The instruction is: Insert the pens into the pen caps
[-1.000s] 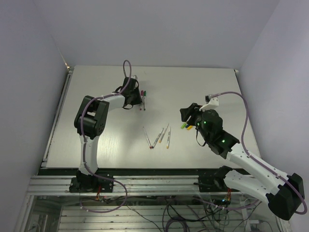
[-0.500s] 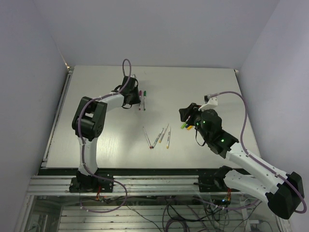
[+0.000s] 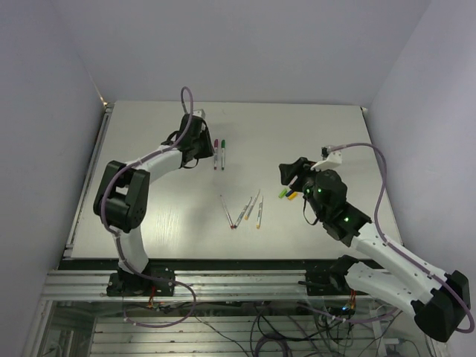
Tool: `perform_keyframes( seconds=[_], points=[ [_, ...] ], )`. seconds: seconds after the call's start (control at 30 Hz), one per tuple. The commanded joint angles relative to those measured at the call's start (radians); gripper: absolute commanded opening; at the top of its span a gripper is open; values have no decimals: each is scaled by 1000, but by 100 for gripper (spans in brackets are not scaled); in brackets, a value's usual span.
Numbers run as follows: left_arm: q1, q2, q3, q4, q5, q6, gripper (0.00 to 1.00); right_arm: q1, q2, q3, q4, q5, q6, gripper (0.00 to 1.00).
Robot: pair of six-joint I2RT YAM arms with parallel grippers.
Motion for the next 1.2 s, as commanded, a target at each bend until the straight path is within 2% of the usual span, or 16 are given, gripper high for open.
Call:
perform_keyframes(
  seconds=[0.0,0.17,0.23,0.33,0.37,0.4,0.47,0.57,0.63,1.17],
  points=[
    [2,-123,-98,25,-12,8,39,-1,-76,-39,40,127,32,56],
    [-56,-260,-216,-1,-87,-11,44,-21,-99,-63,56,184,16,68],
    [-109,-293,-242,-42,-136,-9,45,-29,-87,-61,49,185,6,70],
    [-198,-332,-286,-98,-197,-26,47,-36,-72,-63,29,189,14,69],
    [-223,-345,-307,-105,-208,-38,50,-36,-75,-71,32,186,17,69],
    [-248,-356,-327,-104,-210,-53,57,-36,-81,-82,38,181,22,68],
    [-296,-367,-364,-98,-202,-77,58,-37,-101,-107,54,170,33,67],
    [-338,-362,-392,-111,-226,-109,60,-37,-130,-138,56,148,46,63],
    [-358,-348,-392,-126,-238,-119,67,-37,-148,-147,50,125,41,62],
    [-497,-196,-313,-230,-320,-148,64,-37,-237,-199,10,88,92,60]
  ],
)
